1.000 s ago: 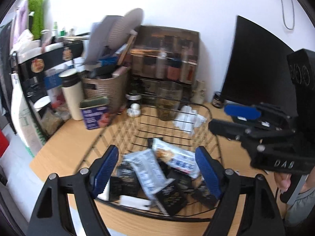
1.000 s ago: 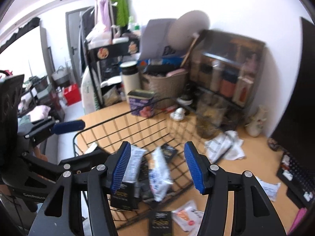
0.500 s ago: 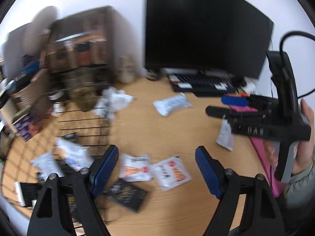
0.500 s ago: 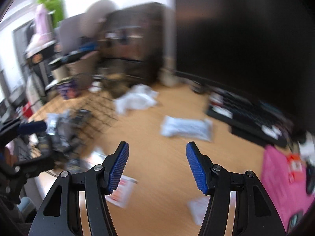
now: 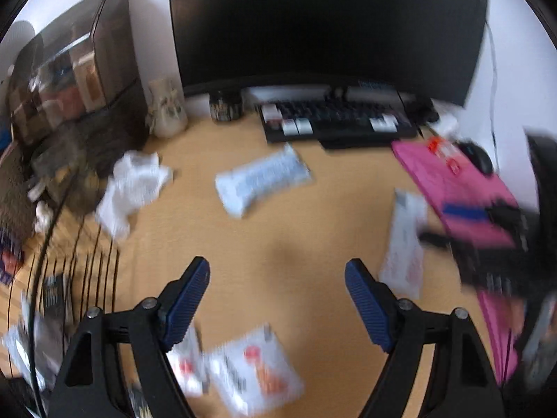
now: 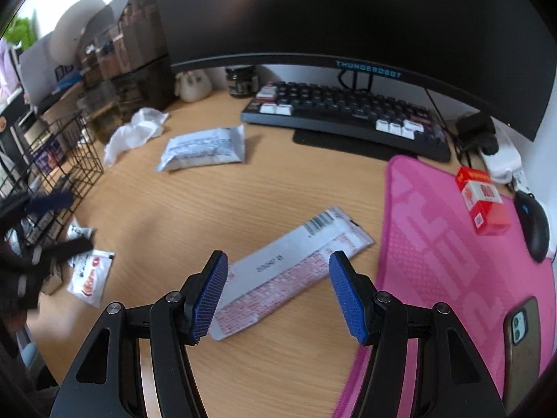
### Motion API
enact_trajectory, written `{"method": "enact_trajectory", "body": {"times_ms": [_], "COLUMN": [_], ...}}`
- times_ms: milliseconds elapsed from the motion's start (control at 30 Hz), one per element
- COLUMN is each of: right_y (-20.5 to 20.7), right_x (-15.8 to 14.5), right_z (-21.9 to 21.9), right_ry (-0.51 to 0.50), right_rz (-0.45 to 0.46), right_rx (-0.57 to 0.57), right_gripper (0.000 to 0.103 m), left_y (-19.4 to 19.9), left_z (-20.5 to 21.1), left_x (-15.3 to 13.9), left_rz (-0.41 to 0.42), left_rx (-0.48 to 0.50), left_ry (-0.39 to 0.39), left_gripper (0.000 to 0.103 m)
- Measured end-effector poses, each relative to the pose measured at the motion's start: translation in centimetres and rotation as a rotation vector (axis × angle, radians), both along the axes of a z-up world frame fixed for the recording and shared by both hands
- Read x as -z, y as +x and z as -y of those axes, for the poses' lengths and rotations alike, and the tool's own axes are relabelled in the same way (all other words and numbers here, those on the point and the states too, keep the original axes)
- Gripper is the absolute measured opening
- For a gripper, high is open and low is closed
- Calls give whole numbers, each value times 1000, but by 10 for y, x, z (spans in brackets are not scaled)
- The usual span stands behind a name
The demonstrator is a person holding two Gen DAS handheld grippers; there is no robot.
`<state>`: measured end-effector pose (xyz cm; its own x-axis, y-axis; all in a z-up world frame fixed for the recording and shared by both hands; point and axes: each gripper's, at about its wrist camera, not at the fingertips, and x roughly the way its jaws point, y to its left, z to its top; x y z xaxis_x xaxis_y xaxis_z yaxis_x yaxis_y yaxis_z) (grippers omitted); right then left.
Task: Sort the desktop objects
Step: 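Move both open grippers back over the desk, then grasp a white snack bar with the left gripper while the right grasps another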
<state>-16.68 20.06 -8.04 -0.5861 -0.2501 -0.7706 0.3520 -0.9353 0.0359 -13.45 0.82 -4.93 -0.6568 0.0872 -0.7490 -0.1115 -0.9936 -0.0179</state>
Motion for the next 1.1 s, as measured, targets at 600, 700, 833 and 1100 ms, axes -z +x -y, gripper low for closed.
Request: {"method": "enact_trajectory", "body": {"times_ms": [600,700,833,1100], "right_y": [-143,-156,-151,-105], "right_x": [-2,10,15,16], "right_z": [109,124,130,106], "right_ry": [112,112,120,119], "right_rz": [-29,-22,-26,0], "right_rx": [-66,-74,-88,-108], "right_gripper": [60,60,60,60], "left_y": [-116,-120,-116,-74], "left_z": [65,67,66,43], "left_x": [36,47,50,54], "left_rz": [82,112,117,128], "left_rx": [-344,-338,-324,-225], "left_ry": [-20,-26,-33,-86], "left_gripper": [82,82,82,82]}}
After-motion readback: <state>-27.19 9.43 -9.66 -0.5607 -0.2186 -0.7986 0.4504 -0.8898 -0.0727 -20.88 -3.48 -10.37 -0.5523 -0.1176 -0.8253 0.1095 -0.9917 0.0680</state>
